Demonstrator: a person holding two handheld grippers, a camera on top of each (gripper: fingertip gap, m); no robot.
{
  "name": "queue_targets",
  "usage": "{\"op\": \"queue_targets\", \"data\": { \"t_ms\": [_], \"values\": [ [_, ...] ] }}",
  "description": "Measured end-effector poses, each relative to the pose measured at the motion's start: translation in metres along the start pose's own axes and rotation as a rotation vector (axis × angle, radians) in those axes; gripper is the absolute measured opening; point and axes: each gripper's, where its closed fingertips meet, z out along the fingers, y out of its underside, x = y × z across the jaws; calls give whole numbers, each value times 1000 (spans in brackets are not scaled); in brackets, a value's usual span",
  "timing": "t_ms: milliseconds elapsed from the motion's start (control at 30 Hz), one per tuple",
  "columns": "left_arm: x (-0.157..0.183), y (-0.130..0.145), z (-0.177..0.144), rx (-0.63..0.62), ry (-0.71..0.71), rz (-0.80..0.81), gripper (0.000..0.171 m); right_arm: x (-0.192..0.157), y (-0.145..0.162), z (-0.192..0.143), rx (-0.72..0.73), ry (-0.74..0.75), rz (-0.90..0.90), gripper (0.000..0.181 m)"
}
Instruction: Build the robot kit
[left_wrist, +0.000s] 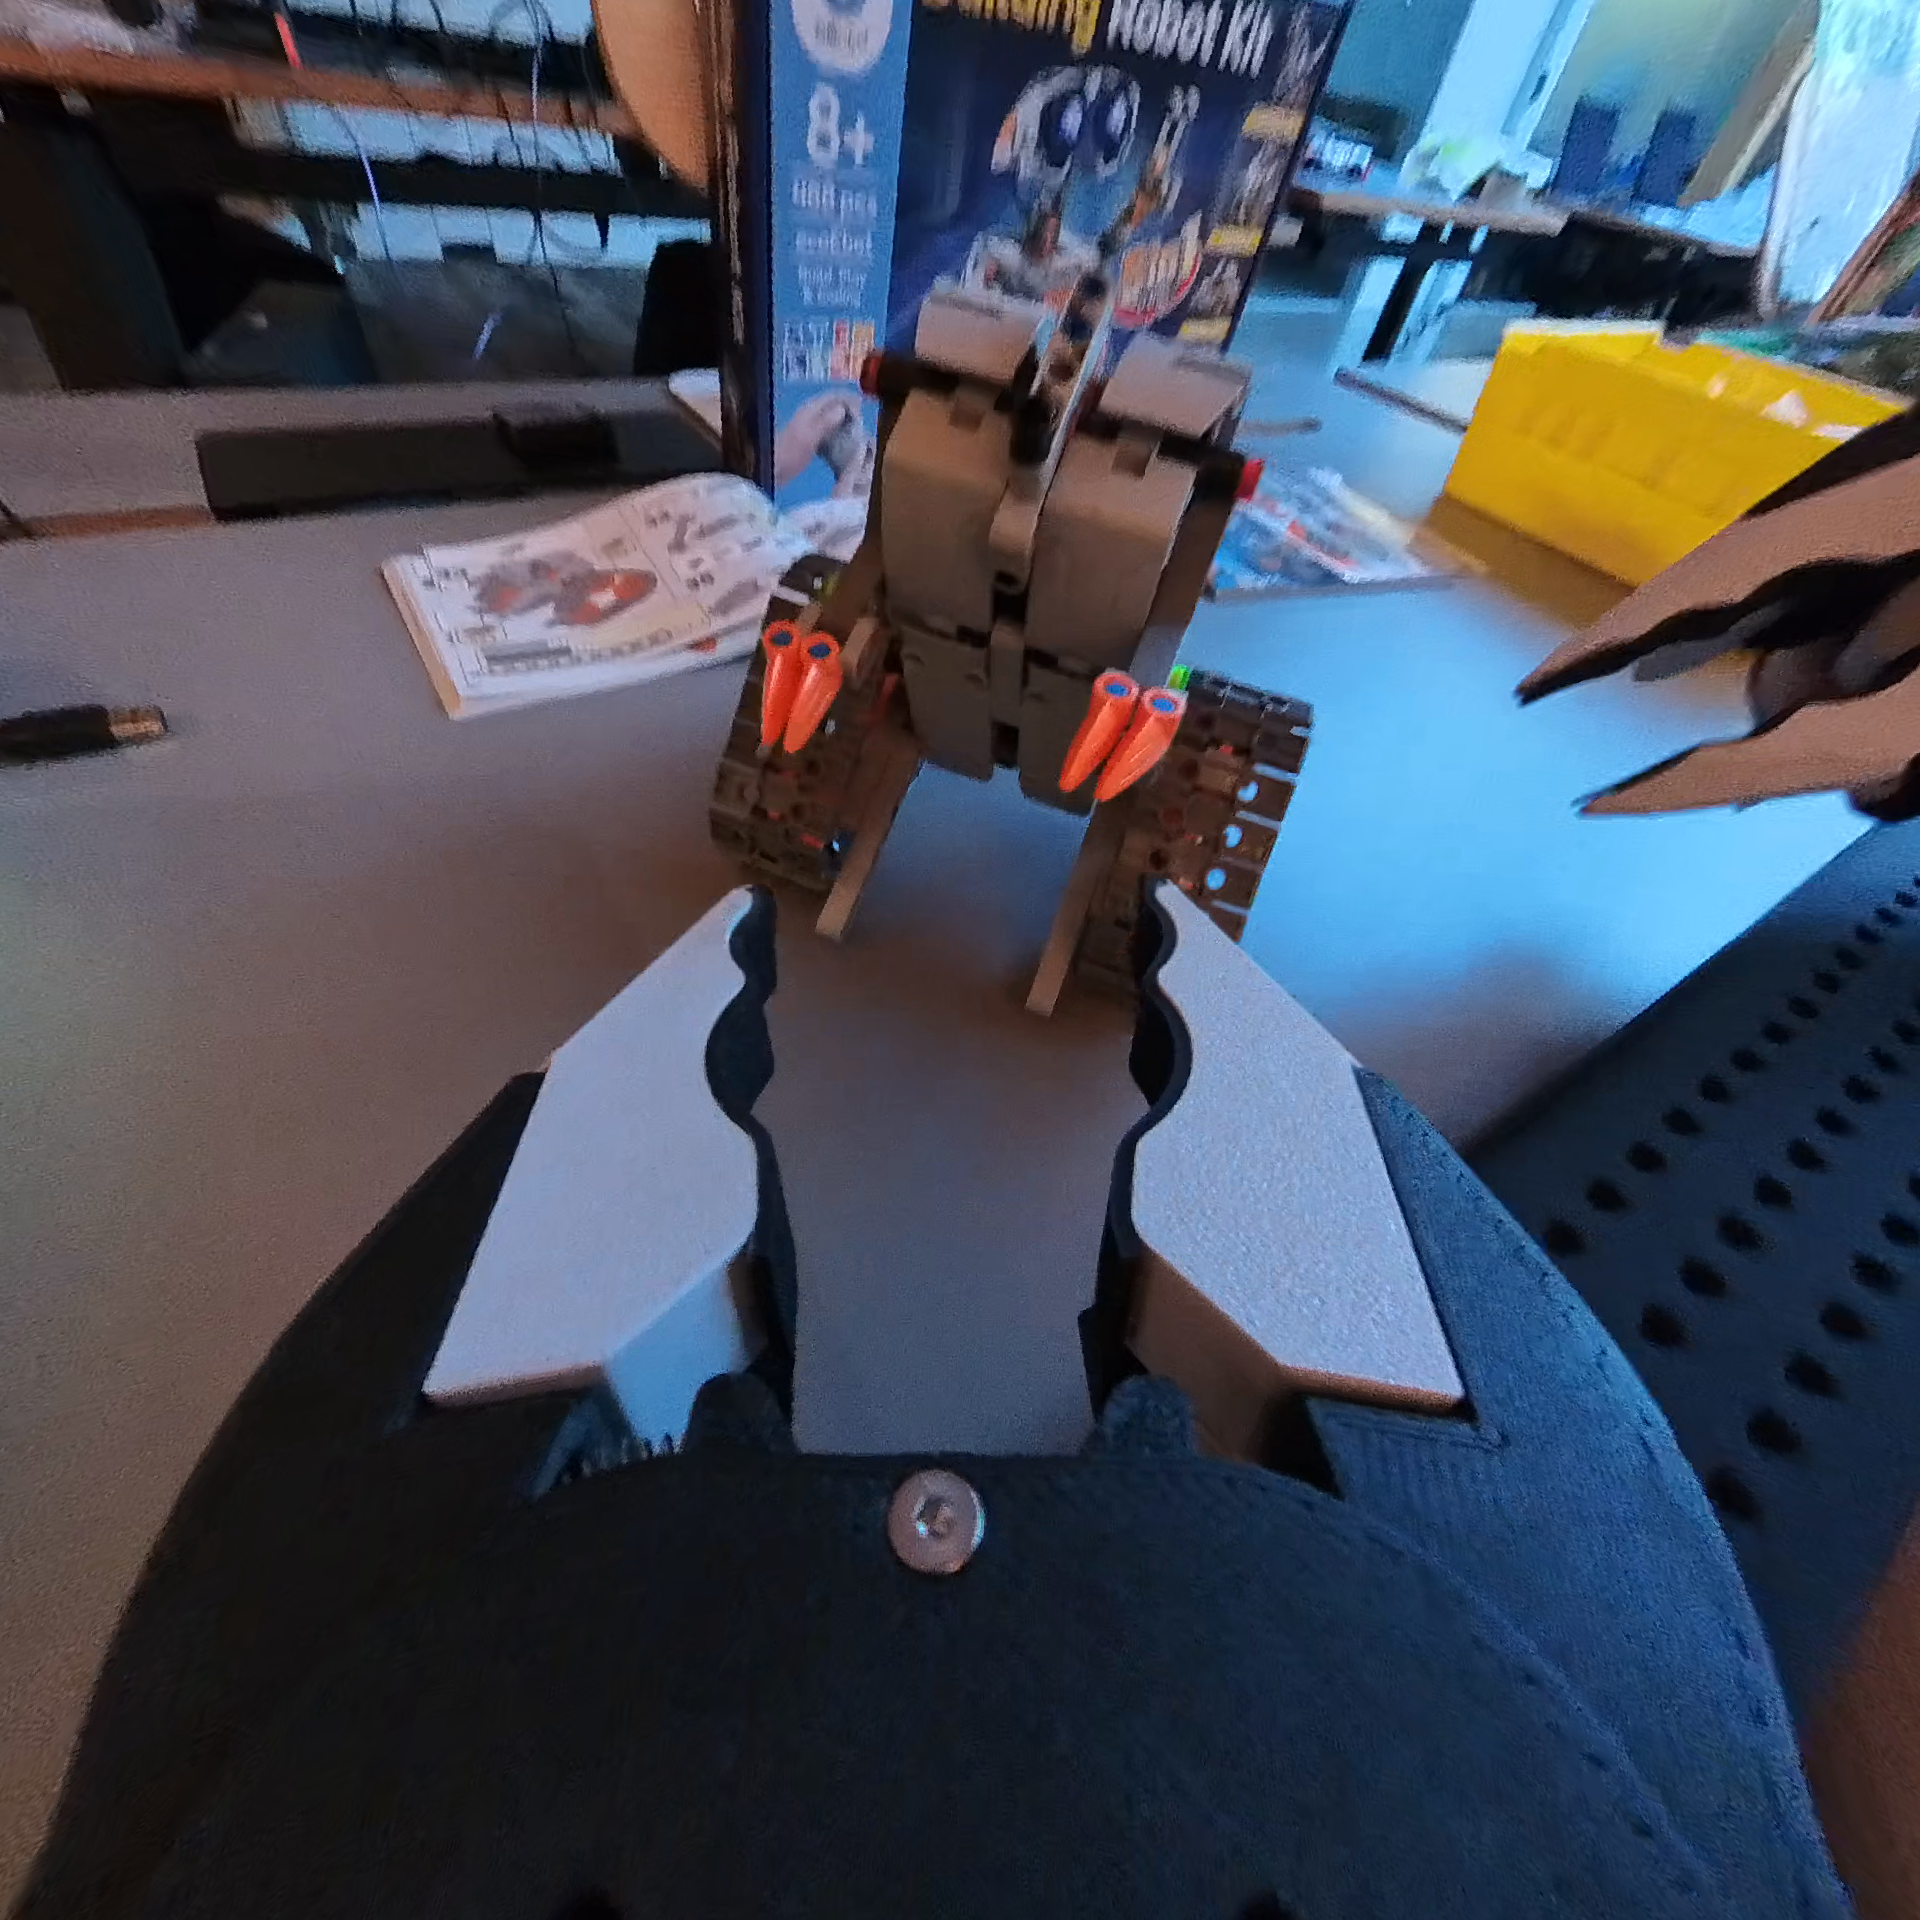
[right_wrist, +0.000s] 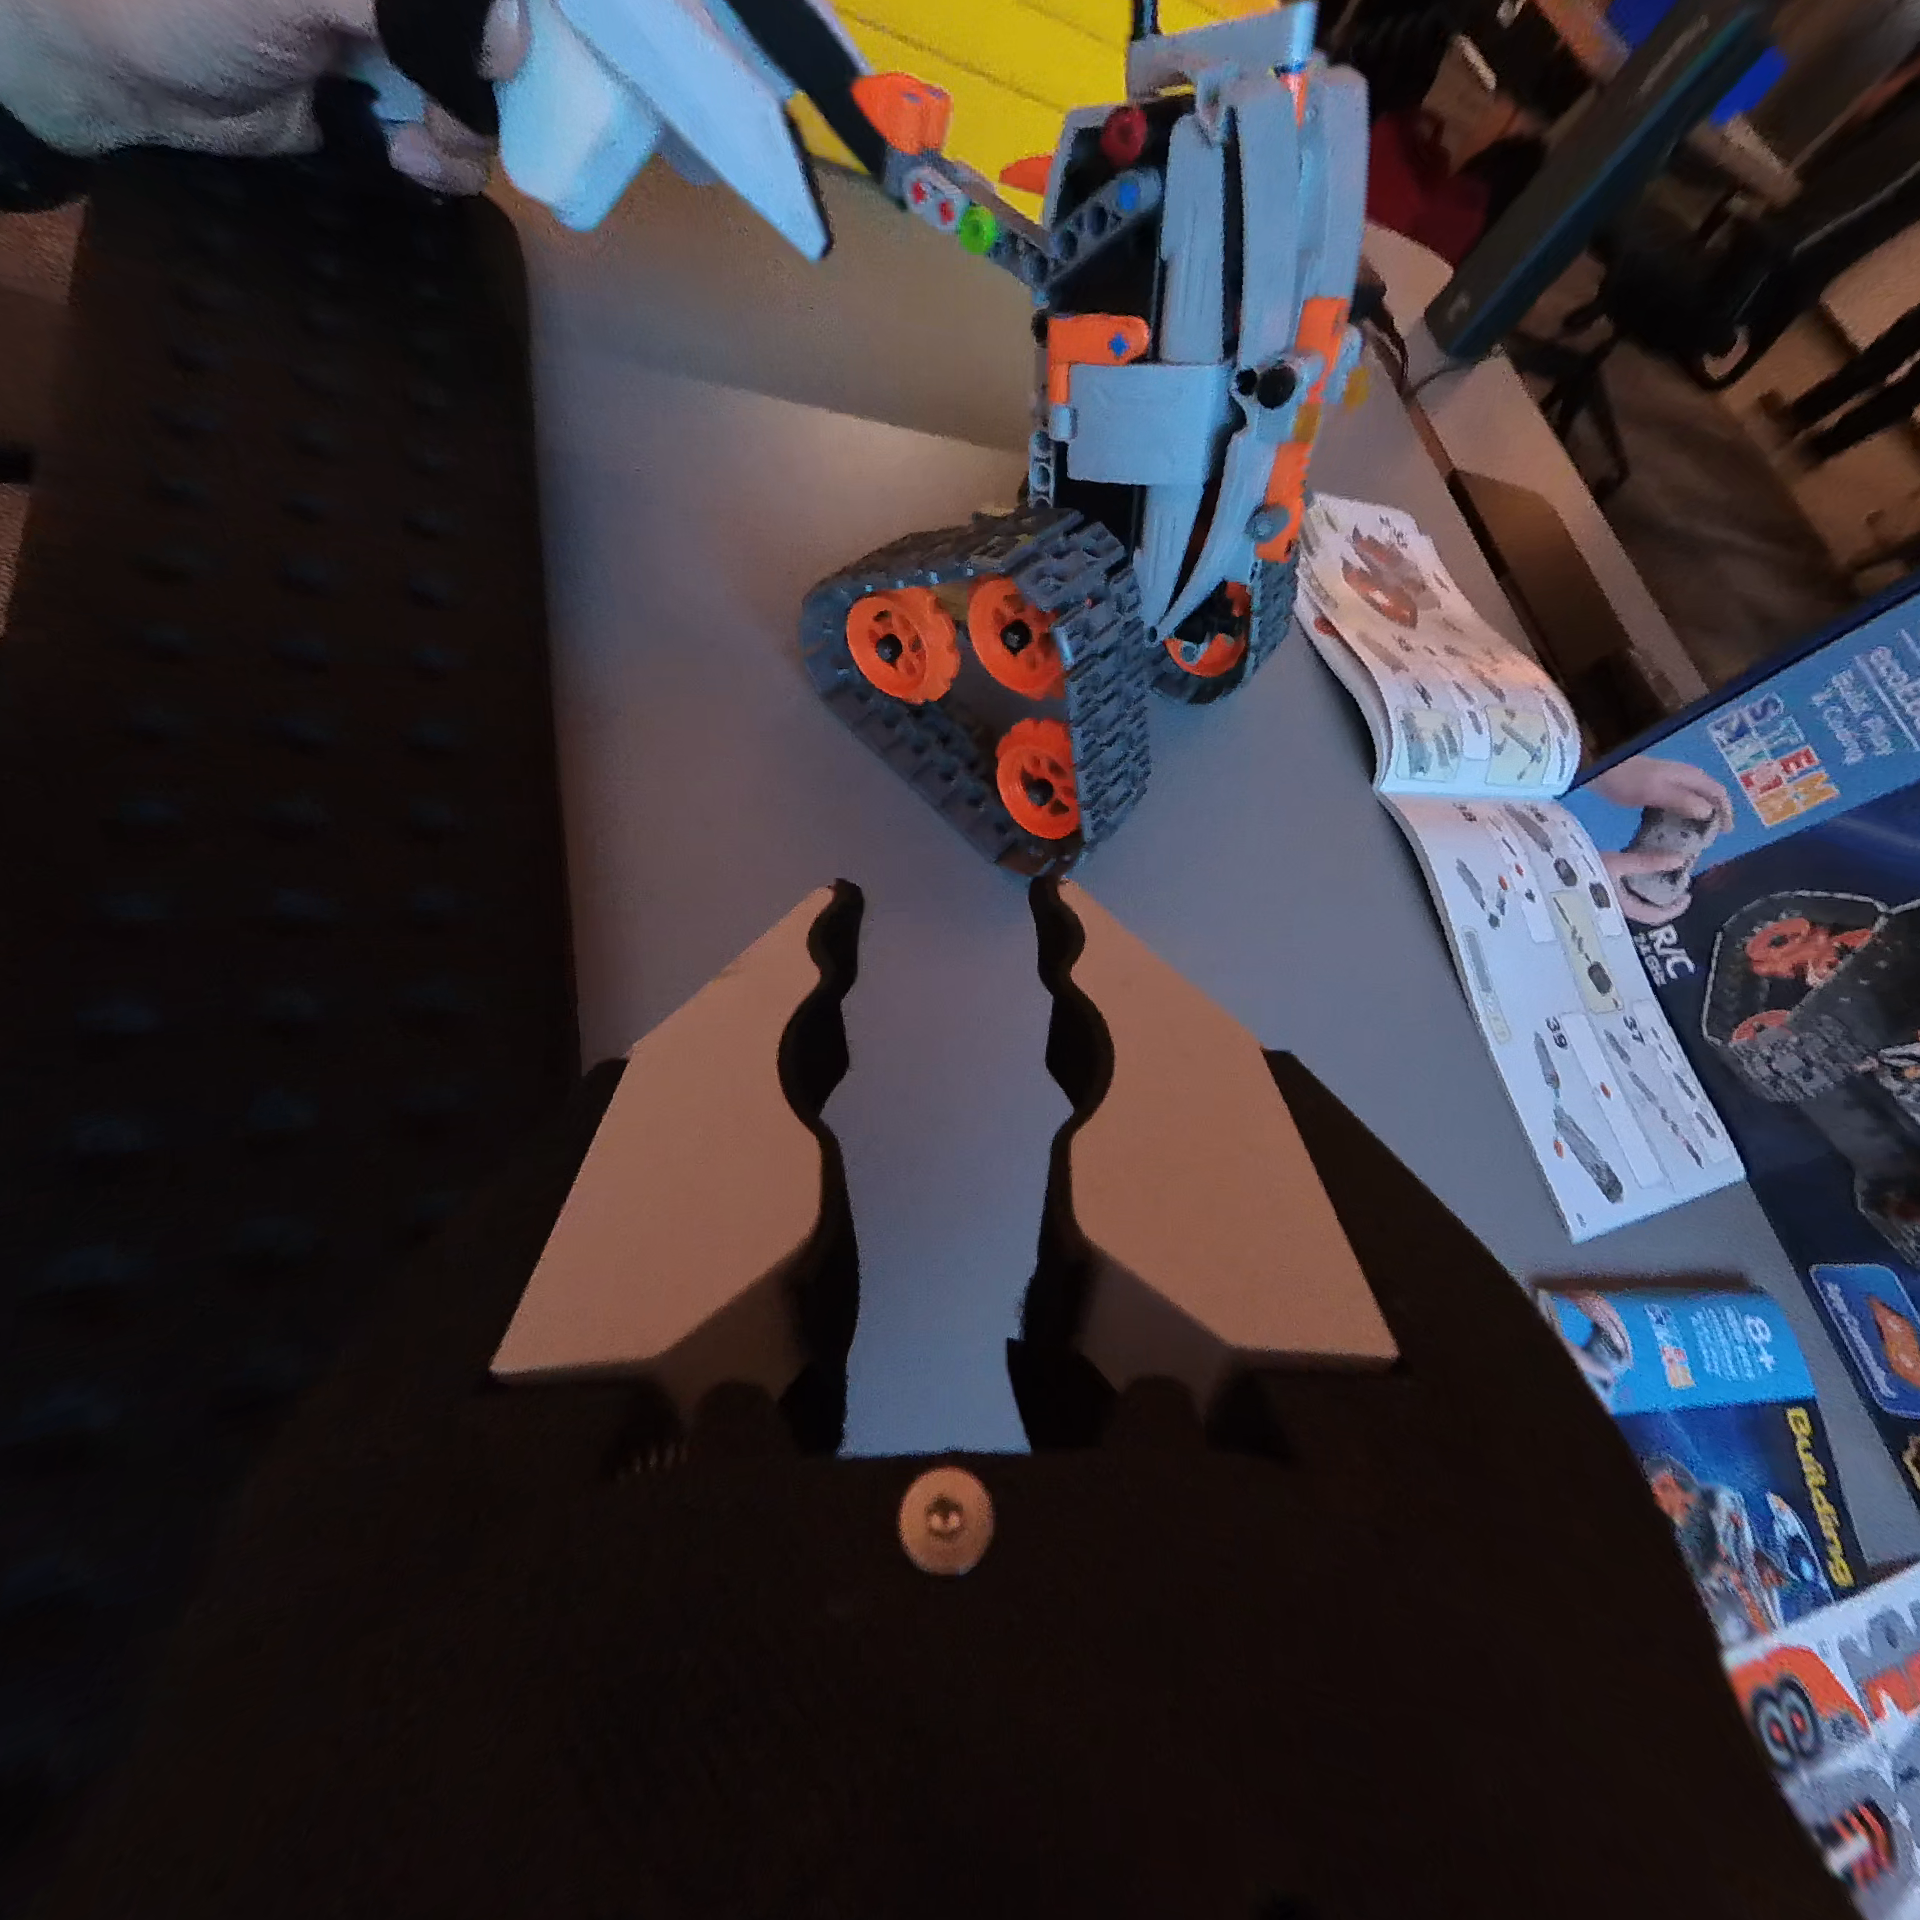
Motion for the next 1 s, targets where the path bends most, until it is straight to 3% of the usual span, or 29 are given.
{"op": "queue_targets", "data": {
  "t_ms": [133, 267, 367, 433, 533, 633, 700, 800, 900, 1000],
  "values": [
    [-3, -28, -18, 204, 14, 6, 72, -5, 18, 4, -59, -9, -25, 48],
    [-18, -62, -43, 376, -40, 40, 82, -2, -1, 3, 13, -108, -8, 64],
    [-9, -79, -41, 331, 62, 36, 89, 18, -7, 16, 67, -153, 14, 72],
    [5, -88, -30, 283, 183, 52, 91, 33, -4, 33, 80, -167, 130, 73],
    [3, -95, -1, 231, 262, 111, 89, 37, -4, 54, 131, -194, 293, 68],
    [9, -84, 25, 89, 398, 68, 88, 37, 5, 65, 109, -155, 299, 53],
    [8, -80, 35, 61, 397, 70, 91, 38, 8, 68, 103, -122, 253, 50],
    [5, -78, 41, 122, 369, 26, 90, 38, 15, 75, 82, -112, 230, 41],
    [0, -64, 45, 111, 335, -59, 83, 33, 17, 84, 80, -134, 276, 38],
    [-9, -63, 43, 161, 325, -146, 68, 41, 14, 88, 91, -86, 255, 24]
  ]
}}
